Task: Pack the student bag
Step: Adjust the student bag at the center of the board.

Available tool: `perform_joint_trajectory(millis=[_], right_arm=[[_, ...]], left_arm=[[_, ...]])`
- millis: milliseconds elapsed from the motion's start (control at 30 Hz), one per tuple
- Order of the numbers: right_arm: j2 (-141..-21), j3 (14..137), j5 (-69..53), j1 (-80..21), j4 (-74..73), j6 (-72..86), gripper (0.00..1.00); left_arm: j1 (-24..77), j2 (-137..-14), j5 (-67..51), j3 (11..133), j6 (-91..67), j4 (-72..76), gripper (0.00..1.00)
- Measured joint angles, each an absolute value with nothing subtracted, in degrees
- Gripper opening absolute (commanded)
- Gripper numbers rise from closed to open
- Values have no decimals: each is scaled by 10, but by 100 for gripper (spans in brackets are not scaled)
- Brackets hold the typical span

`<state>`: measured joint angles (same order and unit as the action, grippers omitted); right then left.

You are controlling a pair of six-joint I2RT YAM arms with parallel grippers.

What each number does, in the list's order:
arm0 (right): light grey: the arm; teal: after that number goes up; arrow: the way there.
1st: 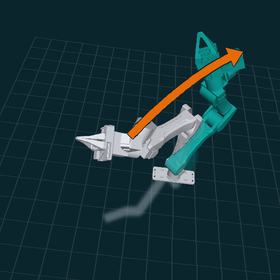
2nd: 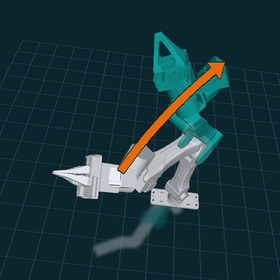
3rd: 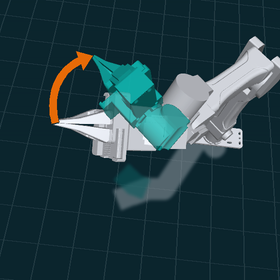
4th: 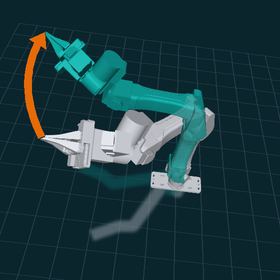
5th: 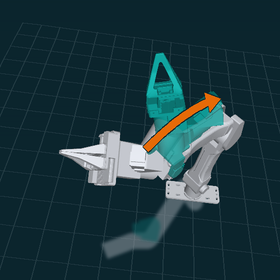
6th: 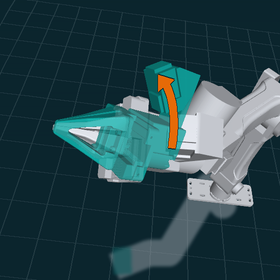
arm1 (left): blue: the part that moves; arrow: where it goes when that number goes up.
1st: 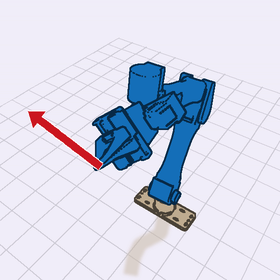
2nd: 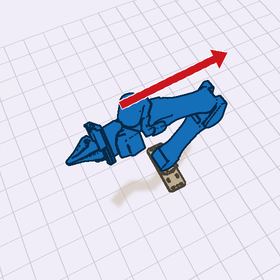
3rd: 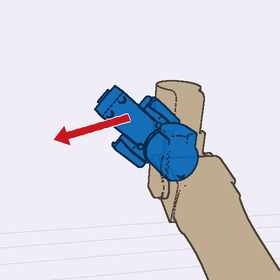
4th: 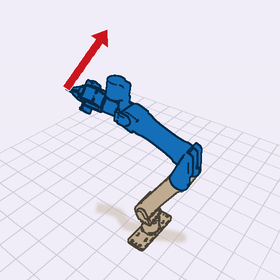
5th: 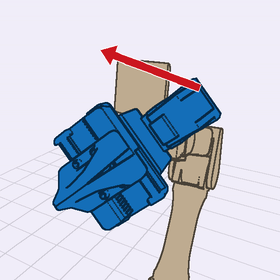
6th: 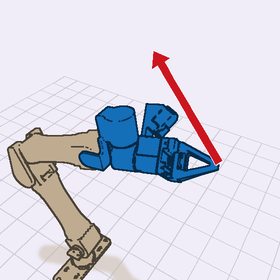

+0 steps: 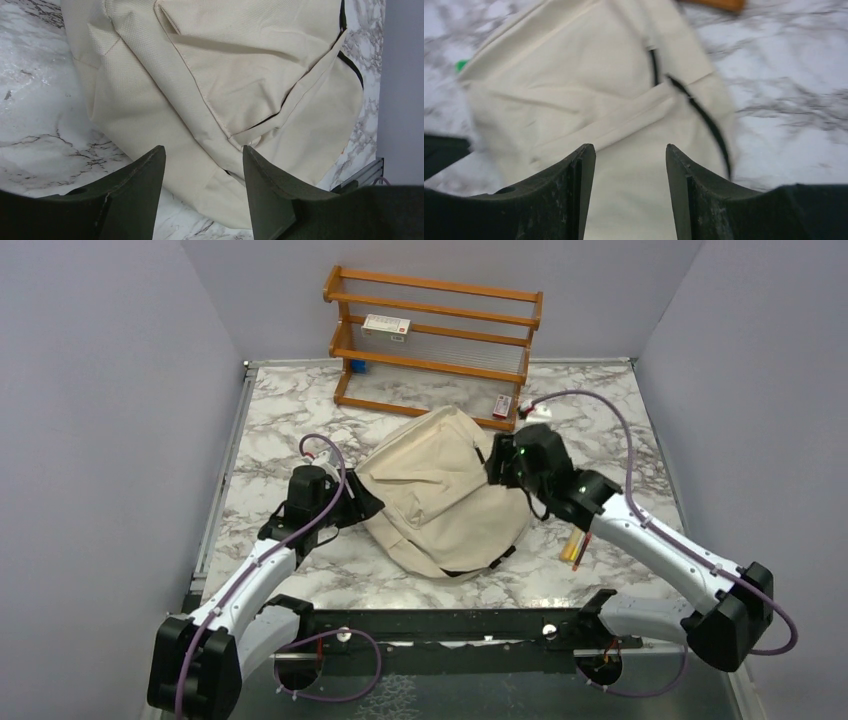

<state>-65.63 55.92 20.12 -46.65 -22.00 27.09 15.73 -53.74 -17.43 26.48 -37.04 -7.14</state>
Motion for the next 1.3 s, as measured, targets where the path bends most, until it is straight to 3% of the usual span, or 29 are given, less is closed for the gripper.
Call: perform_joint_trajectory(millis=[133,333,433,600,767,1067,1300], right_arm=[[-707,587,176,-329,-244,233,63],[-818,598,89,-213,-251,203,63],[-863,597,34,-174,-247,192,55],[-894,569,-27,-166,-235,185,32],[-865,495,-89,-166,-206,195,23],[-740,374,-199,-178,-194,243,24],[-648,351,-238,-200,-223,273,47]], left_arm=[[158,-549,-179,265,-371,-69,66],[159,-576,-179,265,-375,-58,67],[164,-604,-179,262,-378,-42,66],[174,-669,-182,259,-386,1,62],[175,-750,-185,284,-385,31,59],[174,-845,-160,423,-353,18,61],[173,-902,-128,555,-298,-37,64]])
